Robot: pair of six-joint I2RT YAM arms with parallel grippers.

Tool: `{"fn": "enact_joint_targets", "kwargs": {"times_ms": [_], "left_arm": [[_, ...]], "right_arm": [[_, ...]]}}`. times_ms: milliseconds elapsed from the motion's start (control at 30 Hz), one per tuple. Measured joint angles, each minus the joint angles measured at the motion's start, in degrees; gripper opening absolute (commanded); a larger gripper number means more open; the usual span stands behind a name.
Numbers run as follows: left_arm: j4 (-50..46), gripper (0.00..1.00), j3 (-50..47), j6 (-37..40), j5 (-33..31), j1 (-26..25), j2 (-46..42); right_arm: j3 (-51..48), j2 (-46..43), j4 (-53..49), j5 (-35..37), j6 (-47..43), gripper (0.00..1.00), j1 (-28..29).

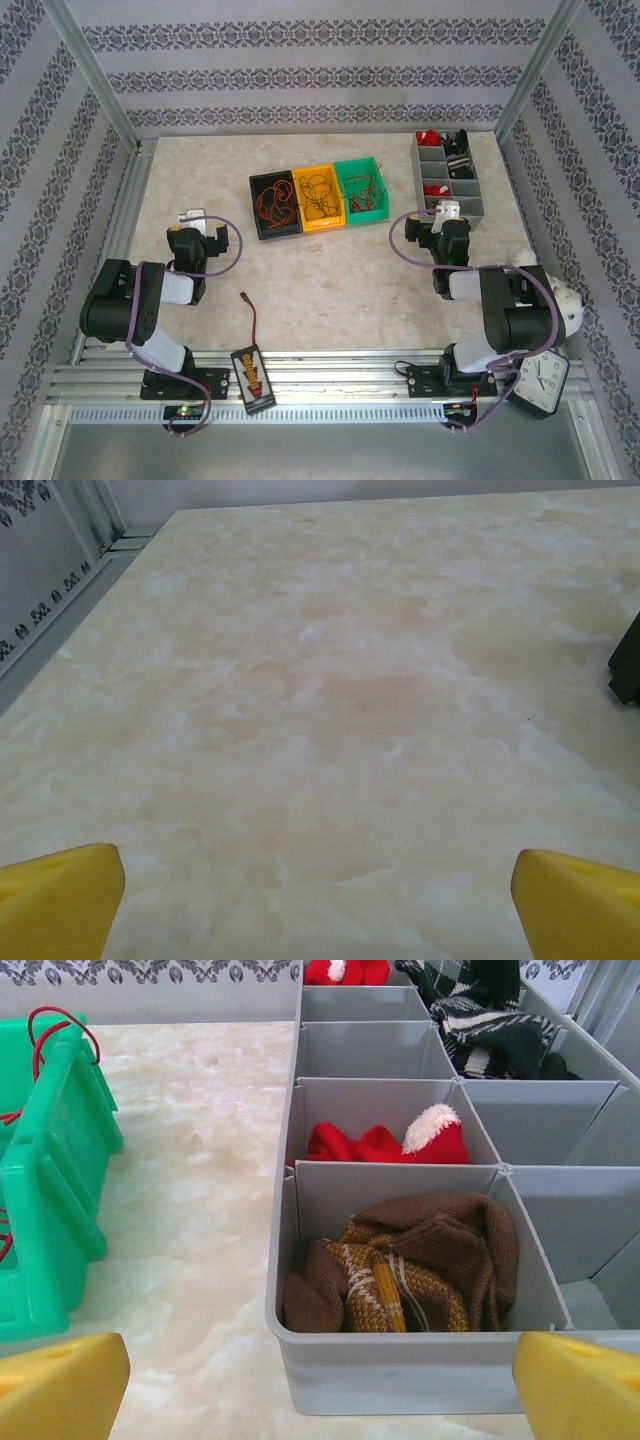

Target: Untangle the cables

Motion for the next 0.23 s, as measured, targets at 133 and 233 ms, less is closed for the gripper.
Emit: {"fn": "enact_joint_targets", "kwargs": {"times_ms": [133, 233], "left_arm": [[0.0, 1.00, 0.0, 0.0, 0.0, 0.0, 0.0], [0.0, 1.00, 0.0, 0.0, 0.0, 0.0, 0.0]], "right_arm": [[0.0, 0.0, 0.0, -0.8, 0.0, 0.98, -0.4], [0.0, 0.0, 0.0, -0.8, 0.0, 0.98, -0.4]]}}
